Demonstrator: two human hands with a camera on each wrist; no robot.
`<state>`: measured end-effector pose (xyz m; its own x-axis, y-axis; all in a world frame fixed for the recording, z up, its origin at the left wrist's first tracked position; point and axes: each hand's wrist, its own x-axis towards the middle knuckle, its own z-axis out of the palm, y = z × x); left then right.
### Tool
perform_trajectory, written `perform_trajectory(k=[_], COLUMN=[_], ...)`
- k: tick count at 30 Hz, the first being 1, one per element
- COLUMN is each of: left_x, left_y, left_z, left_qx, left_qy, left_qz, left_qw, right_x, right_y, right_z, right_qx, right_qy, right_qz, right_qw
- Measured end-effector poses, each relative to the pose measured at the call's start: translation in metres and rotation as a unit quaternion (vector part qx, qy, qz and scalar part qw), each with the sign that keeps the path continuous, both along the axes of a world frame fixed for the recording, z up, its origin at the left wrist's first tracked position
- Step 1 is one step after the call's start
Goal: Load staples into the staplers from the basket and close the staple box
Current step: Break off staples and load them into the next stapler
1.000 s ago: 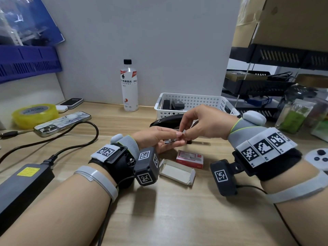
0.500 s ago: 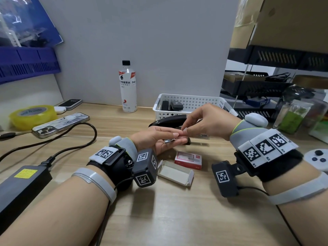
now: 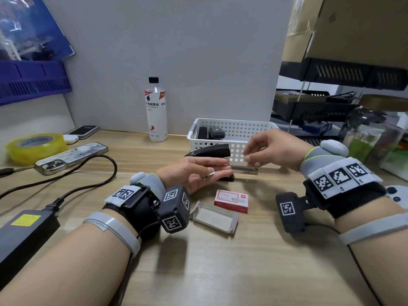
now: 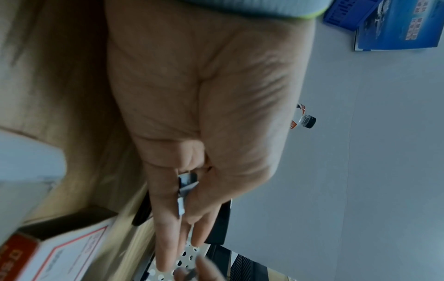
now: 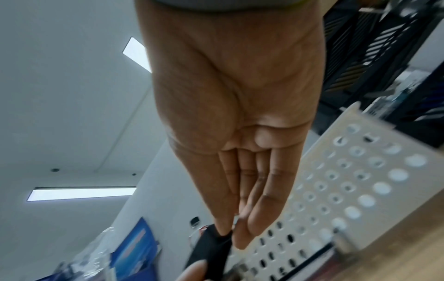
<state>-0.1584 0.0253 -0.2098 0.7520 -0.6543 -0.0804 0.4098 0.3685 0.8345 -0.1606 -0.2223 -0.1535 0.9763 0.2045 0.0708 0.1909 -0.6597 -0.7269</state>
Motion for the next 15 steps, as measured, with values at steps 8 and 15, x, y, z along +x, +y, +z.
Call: perform_trajectory(k=[8,15], left_x=[-0.004,-0.003], left_y=[-0.006,-0.005], left_z=[0.002,0.003], left_qx=[-0.004,0.012], left_qy=[0.01,0.03], left_qz=[0.003,0.002], left_qw=[1.0,0.999], right_x=[0.018,0.026], right_y=[-0.022,-0.021], right_z=[-0.024,-0.036], right_qx=[0.02,-0.006], right_qy=[0.033,0.055], right_qz=[-0.032,-0.041], right_qw=[0.999,0.998])
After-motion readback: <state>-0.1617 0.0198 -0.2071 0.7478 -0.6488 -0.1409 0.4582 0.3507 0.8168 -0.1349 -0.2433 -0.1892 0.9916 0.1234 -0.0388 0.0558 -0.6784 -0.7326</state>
